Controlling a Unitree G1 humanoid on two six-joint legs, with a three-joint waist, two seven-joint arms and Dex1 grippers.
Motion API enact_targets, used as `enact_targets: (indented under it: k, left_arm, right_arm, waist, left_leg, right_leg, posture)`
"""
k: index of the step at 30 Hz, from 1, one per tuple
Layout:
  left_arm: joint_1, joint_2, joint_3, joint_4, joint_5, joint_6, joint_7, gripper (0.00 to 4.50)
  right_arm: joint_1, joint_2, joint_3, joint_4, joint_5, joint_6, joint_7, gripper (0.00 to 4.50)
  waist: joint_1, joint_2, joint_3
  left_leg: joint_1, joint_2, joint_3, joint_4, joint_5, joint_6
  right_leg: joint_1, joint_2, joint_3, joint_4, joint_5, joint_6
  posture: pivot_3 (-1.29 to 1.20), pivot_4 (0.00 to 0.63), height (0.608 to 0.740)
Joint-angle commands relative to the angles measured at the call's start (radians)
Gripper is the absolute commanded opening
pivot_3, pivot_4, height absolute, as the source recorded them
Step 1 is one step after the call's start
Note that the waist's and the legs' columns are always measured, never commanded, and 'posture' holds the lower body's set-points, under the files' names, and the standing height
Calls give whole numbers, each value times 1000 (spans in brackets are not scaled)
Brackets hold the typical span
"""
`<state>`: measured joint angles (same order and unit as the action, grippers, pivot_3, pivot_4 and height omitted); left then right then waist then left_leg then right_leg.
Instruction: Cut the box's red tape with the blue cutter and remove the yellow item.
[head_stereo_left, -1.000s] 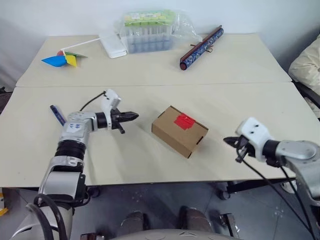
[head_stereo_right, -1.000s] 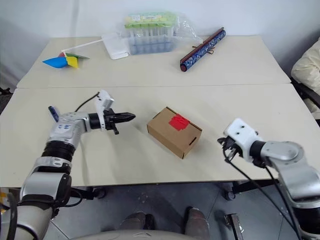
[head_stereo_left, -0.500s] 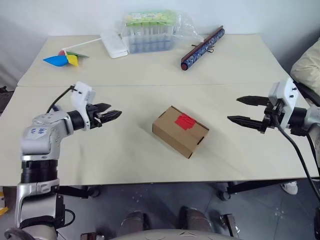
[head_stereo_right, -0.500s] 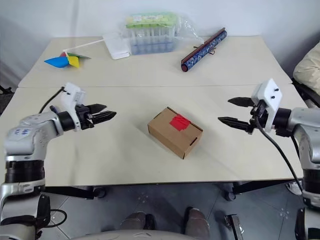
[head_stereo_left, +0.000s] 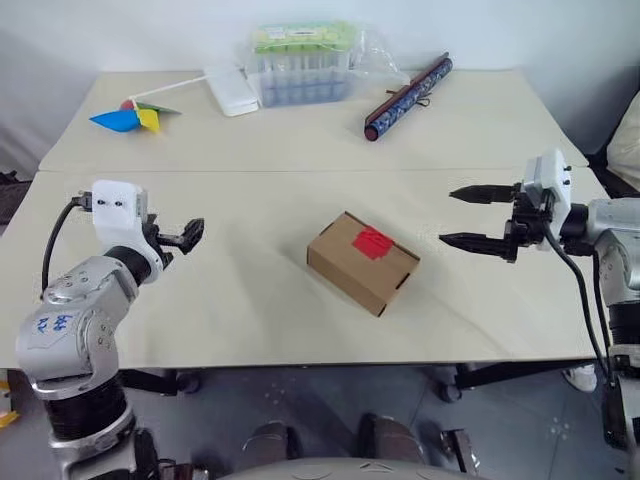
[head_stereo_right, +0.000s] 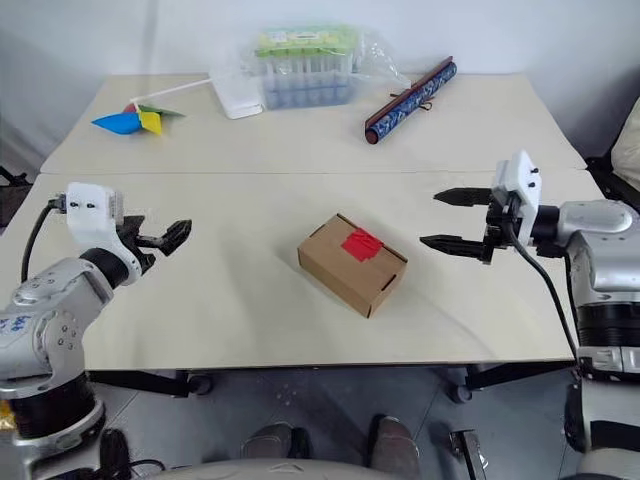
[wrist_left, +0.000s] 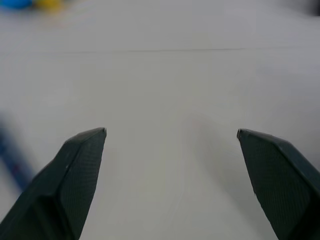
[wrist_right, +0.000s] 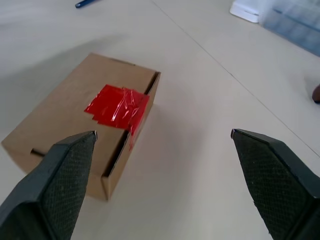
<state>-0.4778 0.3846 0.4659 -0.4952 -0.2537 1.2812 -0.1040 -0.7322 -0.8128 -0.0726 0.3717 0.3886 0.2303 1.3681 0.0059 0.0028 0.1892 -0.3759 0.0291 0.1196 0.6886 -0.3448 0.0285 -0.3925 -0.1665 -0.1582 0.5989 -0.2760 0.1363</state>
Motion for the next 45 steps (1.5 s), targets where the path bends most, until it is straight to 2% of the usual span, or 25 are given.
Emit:
enact_targets:
  k: [1,6,14,23,31,35,45]
  left_arm:
    - [-120,-48,65,28,77,125,137,4441]
    - [-247,-74,123,202,160,108,257,4441]
    - [-404,-43,242,581,219,-86,424,4441]
    - [-449,-8,267,830,198,-193,492,4441]
    - [-461,-6,286,906,159,-190,532,4441]
    - [-460,-14,288,886,166,-91,562,3626]
    - [-434,-51,340,793,177,30,598,592]
  right_arm:
    - [-51,20,0,23,11,-36,39,4500]
    - [-98,51,6,20,42,-18,105,4500]
    - [-186,81,37,31,47,15,168,4500]
    - [-182,88,41,36,34,6,170,4500]
    - [-170,73,36,32,23,1,162,4500]
    - [-169,71,34,38,17,-7,158,4500]
    - [-182,80,30,62,2,-29,144,4500]
  waist:
    - [2,0,0]
    - [-4,0,0]
    - [-7,-1,0]
    - [-7,-3,1]
    - [-7,-3,0]
    - [-7,-3,0]
    - [-6,-2,0]
  left_leg:
    - [0,0,0,0,0,0]
    - [0,0,0,0,0,0]
    - [0,0,0,0,0,0]
    - [0,0,0,0,0,-1]
    - [1,0,0,0,0,-1]
    - [2,0,0,0,0,-1]
    - [2,0,0,0,0,-2]
  right_leg:
    - [0,0,0,1,0,0]
    - [-1,0,0,2,0,0]
    - [-1,0,-1,3,0,0]
    - [-2,0,-1,4,0,0]
    - [-2,0,0,7,0,0]
    - [-2,0,1,7,0,0]
    - [-2,0,1,8,0,0]
  posture:
    - [0,150,740]
    - [0,150,740]
    - [0,150,740]
    - [0,150,740]
    - [0,150,740]
    - [0,150,740]
    - [0,150,740]
